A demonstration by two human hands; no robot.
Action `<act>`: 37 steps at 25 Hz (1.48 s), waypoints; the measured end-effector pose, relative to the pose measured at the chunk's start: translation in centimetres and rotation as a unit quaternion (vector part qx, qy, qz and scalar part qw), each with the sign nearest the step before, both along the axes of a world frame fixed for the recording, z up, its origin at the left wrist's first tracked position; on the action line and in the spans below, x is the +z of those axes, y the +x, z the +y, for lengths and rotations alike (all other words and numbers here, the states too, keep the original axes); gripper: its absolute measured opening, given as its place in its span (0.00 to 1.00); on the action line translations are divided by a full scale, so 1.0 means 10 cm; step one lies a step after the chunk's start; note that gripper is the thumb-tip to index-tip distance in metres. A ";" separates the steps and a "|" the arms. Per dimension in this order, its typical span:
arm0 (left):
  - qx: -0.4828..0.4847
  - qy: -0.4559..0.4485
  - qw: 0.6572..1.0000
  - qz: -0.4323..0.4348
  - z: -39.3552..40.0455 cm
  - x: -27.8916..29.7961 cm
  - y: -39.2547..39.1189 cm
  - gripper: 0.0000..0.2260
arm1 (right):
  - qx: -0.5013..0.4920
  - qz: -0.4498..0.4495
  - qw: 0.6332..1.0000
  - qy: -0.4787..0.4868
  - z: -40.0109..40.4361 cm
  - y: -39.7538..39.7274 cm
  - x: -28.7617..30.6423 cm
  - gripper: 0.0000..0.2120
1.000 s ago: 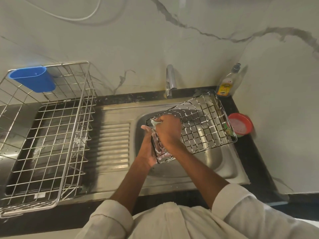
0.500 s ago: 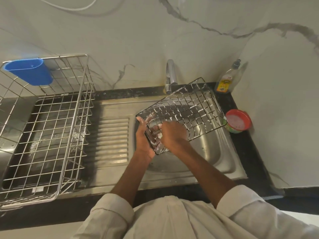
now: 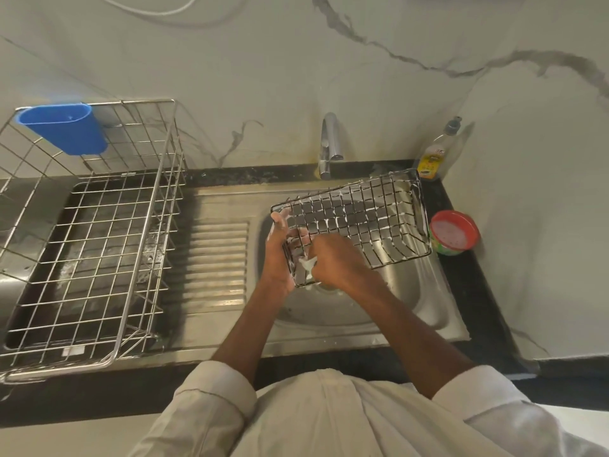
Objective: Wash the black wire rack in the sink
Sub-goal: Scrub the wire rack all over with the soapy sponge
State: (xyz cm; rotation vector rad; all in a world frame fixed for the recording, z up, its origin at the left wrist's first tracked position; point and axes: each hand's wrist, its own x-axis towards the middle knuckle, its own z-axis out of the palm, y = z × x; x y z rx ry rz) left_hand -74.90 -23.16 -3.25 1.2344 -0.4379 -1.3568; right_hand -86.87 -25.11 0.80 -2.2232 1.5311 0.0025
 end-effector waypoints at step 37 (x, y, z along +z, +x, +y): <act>-0.042 0.025 0.999 -0.010 0.02 0.04 -0.09 0.38 | -0.045 -0.053 0.997 -0.034 -0.15 0.13 0.07 0.11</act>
